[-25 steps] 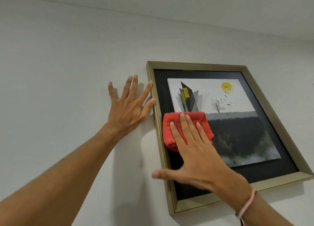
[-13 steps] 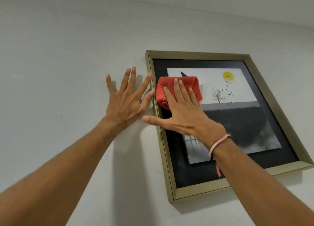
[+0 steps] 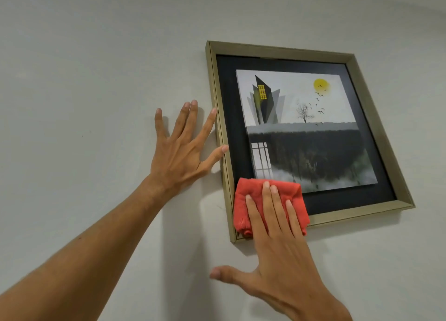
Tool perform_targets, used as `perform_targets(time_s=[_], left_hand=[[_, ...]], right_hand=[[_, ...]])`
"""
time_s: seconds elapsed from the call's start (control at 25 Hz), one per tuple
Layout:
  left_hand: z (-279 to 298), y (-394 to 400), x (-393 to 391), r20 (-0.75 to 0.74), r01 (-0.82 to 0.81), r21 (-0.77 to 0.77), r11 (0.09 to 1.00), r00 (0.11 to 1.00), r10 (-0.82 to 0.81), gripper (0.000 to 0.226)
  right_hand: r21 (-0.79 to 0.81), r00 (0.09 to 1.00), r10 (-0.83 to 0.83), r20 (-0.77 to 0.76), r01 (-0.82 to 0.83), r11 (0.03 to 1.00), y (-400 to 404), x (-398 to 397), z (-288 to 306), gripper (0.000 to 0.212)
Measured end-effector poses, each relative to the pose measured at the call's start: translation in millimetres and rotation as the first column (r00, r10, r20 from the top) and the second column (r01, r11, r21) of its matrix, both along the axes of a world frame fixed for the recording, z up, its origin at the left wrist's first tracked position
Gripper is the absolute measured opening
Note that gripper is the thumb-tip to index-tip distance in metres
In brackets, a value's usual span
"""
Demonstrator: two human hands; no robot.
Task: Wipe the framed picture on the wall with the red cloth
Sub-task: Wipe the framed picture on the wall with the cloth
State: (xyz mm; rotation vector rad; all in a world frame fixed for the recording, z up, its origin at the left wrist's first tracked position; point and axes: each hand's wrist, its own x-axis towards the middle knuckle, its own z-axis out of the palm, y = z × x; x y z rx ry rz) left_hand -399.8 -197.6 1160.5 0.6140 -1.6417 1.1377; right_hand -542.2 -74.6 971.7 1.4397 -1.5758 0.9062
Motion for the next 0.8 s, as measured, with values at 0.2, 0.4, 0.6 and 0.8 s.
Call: perform_targets(time_s=[0.2,0.4,0.6,0.8], left_hand=[[0.3,2.2,2.1,0.012,-0.005,-0.005,1.0,1.0,0.005,0.09],[-0.3,0.7,1.5,0.019,-0.009,-0.012,1.0,1.0,0.009,0.086],[-0.9,1.8,2.0,0.009,0.01,-0.015,1.0,1.0,-0.01,0.086],[1.0,2.2,2.2,-0.013,0.02,-0.018,1.0,1.0,-0.02,0.087]], right_hand=[[-0.052,1.0,0.019,-0.022,-0.02,0.998,-11.9,-6.0,75.0,0.135],[-0.03,1.0,0.018,-0.026,-0.019,0.999,-5.7,-6.4,106.8,0.133],[0.125,1.0,0.011,0.02,-0.014,0.992,18.1,-2.1,6.5,0.137],[0.135,0.996,-0.082,0.035,0.077,0.988,30.0,3.0,-7.5,0.129]])
